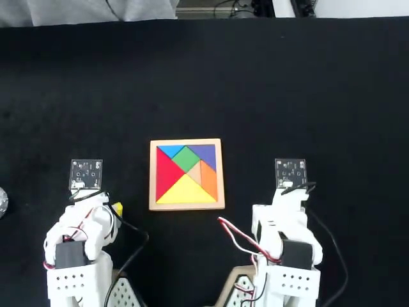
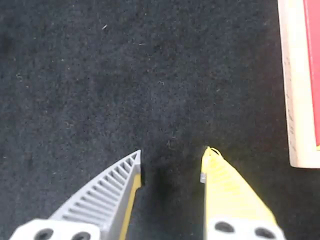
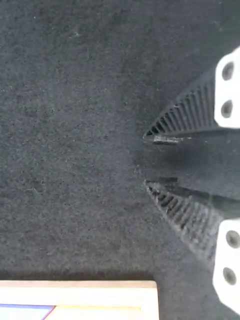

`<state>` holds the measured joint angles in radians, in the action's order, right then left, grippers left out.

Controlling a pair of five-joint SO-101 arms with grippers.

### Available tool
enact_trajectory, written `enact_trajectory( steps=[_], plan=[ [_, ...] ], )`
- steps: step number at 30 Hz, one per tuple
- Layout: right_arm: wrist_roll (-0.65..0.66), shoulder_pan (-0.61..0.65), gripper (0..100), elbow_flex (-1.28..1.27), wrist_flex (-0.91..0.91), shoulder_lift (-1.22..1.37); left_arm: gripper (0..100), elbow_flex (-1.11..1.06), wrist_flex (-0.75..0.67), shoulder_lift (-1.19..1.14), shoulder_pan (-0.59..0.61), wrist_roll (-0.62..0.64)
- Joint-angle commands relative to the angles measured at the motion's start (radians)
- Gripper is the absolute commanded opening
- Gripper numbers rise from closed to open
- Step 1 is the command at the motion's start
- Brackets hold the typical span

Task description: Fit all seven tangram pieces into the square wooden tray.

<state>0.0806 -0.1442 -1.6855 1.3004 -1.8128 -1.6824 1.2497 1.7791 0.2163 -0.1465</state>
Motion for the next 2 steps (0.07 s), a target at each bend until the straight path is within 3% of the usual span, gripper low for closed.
enact_trajectory(
  steps=[1,2],
  plan=[
    [-0.006,0.002,12.1,0.001,0.008,-0.081,20,-0.019,0.005,0.011,0.008,-0.006],
    [-0.006,0.002,12.1,0.001,0.008,-0.081,20,-0.019,0.005,0.011,0.008,-0.006]
  ],
)
